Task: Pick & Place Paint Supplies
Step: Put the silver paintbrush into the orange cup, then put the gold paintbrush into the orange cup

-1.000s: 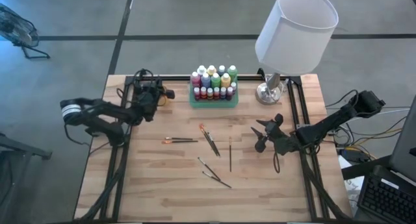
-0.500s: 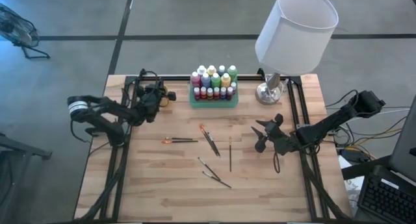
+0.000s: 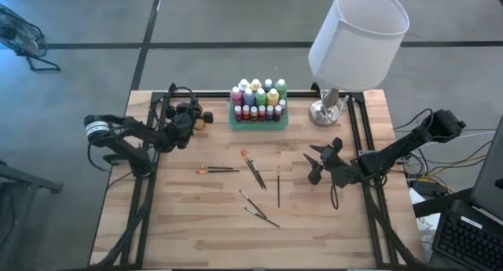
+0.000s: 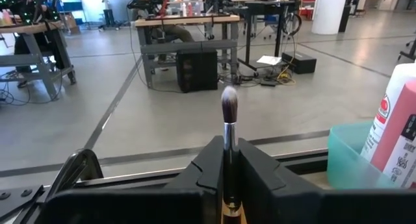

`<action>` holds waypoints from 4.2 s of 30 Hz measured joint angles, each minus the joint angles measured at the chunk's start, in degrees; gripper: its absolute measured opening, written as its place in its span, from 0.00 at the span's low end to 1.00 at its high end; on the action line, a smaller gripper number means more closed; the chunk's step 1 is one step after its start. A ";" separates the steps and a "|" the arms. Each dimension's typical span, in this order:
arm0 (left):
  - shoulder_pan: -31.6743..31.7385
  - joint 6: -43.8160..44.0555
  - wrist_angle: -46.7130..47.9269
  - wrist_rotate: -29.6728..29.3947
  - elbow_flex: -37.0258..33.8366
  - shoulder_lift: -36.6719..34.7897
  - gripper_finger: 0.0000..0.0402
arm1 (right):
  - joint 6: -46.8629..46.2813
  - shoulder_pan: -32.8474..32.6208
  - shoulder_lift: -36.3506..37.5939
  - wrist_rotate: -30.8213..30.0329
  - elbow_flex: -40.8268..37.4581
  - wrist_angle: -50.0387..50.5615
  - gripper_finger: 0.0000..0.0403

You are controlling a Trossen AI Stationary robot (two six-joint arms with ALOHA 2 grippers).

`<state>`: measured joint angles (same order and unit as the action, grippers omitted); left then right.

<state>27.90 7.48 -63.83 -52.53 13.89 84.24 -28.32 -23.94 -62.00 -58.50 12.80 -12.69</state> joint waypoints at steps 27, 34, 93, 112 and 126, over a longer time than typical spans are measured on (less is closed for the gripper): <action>-1.31 -6.37 0.00 6.99 2.10 -11.48 0.14 | 0.26 0.00 -0.02 -0.09 -0.11 0.00 0.41; -3.45 -7.47 0.07 11.65 3.86 -19.31 0.14 | 0.44 0.00 -0.02 -0.11 -0.11 0.00 0.38; -13.66 -1.48 21.65 31.04 7.41 -26.84 0.14 | -43.19 10.38 -34.54 21.27 36.88 26.21 0.50; -13.70 0.49 22.44 31.08 7.41 -26.74 0.14 | -46.42 10.60 -41.54 22.18 37.16 25.55 0.47; -13.70 0.51 22.95 31.08 7.41 -26.74 0.14 | -46.47 9.73 -49.65 22.86 45.93 34.08 0.42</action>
<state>14.20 7.99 -40.88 -21.45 21.30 57.49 -74.79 -14.22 -111.65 -35.64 58.73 21.39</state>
